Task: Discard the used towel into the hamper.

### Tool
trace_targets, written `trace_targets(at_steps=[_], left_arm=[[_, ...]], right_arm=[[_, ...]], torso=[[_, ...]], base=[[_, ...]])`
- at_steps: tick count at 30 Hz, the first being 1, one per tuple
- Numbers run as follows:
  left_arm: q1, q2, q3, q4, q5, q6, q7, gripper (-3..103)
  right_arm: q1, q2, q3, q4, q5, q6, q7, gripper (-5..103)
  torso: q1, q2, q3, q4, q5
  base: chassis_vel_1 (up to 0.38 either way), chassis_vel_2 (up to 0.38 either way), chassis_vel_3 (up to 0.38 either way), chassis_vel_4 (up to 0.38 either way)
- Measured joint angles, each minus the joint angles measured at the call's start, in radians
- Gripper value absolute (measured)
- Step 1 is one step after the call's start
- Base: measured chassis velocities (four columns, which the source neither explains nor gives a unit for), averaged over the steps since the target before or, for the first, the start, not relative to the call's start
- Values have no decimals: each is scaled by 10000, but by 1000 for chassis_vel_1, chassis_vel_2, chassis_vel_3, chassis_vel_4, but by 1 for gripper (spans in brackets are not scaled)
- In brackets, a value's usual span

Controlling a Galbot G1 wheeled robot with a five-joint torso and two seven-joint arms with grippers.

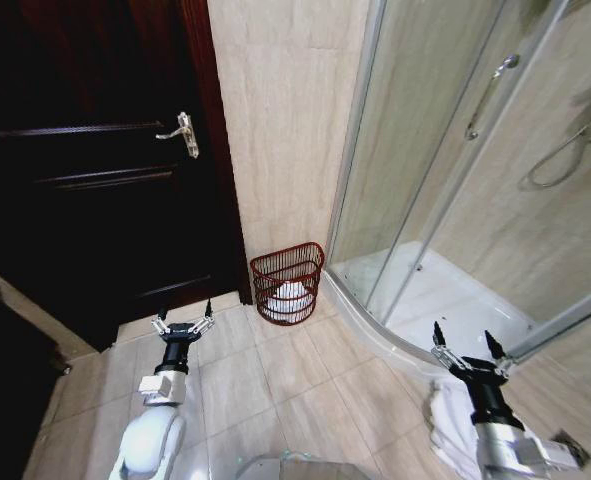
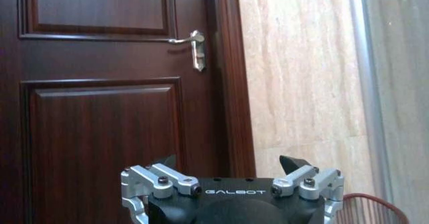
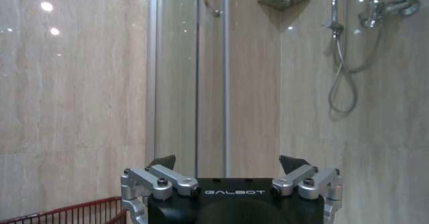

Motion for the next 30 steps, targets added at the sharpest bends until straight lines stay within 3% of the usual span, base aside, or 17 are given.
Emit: trace_targets(at_steps=[11, 22, 30], left_arm=[[103, 206, -44, 279, -38, -318, 10, 100], [-125, 258, 353, 315, 78, -239, 76, 100], [-162, 140, 560, 300, 316, -120, 54, 100]], right_arm=[[-19, 161, -32, -26, -111, 26, 54, 100], [-168, 112, 184, -73, -26, 181, 207, 100], [-70, 27, 328, -86, 69, 205, 604, 100]], torso=[[-1, 0, 0, 1, 5], [6, -2, 5, 0, -2], [1, -1, 1, -1, 8]], base=[[-110, -250, 94, 239], [-243, -246, 248, 244], [-112, -316, 97, 310]])
